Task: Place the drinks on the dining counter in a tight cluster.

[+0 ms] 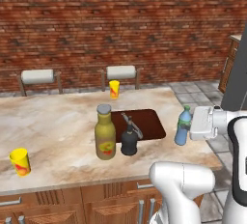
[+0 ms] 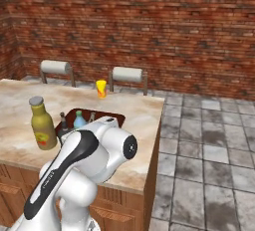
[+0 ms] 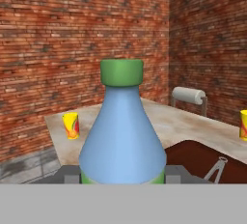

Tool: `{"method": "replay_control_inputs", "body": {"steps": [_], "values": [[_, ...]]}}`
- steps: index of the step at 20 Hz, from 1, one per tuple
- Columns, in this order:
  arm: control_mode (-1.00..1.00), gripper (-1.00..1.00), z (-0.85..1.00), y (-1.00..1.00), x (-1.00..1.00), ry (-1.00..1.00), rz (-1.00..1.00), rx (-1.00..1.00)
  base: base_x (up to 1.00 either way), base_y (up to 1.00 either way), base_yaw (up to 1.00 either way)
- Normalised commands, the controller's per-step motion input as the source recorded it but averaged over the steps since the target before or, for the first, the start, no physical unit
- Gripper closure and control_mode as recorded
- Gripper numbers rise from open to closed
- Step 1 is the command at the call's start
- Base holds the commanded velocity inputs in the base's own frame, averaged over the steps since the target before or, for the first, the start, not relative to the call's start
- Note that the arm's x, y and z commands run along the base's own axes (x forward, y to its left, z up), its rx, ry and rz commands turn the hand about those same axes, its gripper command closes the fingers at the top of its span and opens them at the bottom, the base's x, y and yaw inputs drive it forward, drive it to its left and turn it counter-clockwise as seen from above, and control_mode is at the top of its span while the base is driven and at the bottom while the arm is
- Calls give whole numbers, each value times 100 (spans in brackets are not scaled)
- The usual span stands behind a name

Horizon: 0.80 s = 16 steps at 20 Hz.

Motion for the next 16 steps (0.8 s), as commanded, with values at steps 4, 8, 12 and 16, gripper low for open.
{"method": "replay_control_inputs", "body": {"steps": [4,8,12,16], "values": [[100,100,0,0,0,0,0,0,0,0,0],[100,100,0,0,0,0,0,0,4,0,1],[-100,100,-4,-5,11,0,6,0,5,-3,6],[-100,100,-14,-16,17,0,18,0,0,0,0]]}}
